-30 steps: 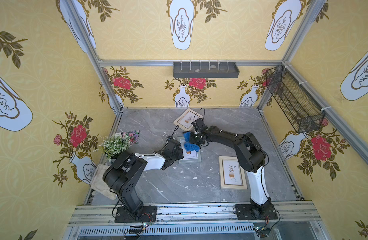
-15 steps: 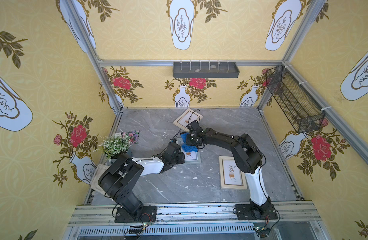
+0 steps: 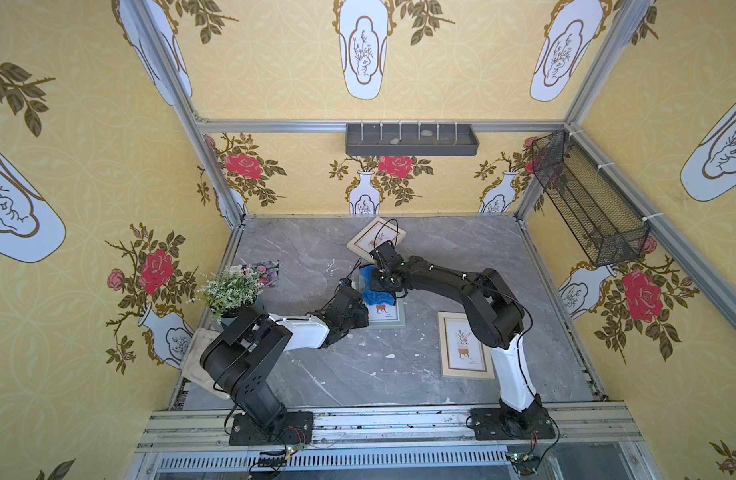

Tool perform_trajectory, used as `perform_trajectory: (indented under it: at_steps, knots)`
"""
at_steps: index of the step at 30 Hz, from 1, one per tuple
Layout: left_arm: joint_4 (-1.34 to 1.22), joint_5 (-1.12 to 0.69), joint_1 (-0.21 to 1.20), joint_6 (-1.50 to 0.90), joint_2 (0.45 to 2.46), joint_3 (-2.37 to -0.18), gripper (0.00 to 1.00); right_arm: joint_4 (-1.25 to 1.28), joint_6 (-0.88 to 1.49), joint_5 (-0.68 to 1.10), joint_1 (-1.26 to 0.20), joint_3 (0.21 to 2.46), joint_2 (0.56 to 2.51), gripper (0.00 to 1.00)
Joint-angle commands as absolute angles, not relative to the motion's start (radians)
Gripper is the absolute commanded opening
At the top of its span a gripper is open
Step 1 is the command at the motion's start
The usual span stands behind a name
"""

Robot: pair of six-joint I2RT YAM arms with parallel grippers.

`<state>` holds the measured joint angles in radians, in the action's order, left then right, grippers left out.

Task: Wipe the picture frame with a cloth
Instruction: Wipe the dirt from the picture frame.

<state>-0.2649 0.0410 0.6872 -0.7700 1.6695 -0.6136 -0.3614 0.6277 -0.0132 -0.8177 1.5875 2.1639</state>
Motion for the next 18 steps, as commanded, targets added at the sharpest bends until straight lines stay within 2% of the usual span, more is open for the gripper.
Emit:
perform_trajectory:
  at_steps: [1, 9, 18]
  knots:
    - [0.131, 0.014, 0.687, -0.790, 1.718, -0.591, 0.25, -0.389, 0.624, 0.048, -0.831, 1.615, 2.195, 0.06]
    - [0.158, 0.057, 0.686, -0.821, 1.691, -0.578, 0.24, -0.390, 0.639, -0.008, -0.707, 1.460, 2.090, 0.06]
    - [0.164, 0.057, 0.684, -0.828, 1.697, -0.588, 0.24, -0.425, 0.619, 0.035, -0.816, 1.671, 2.216, 0.06]
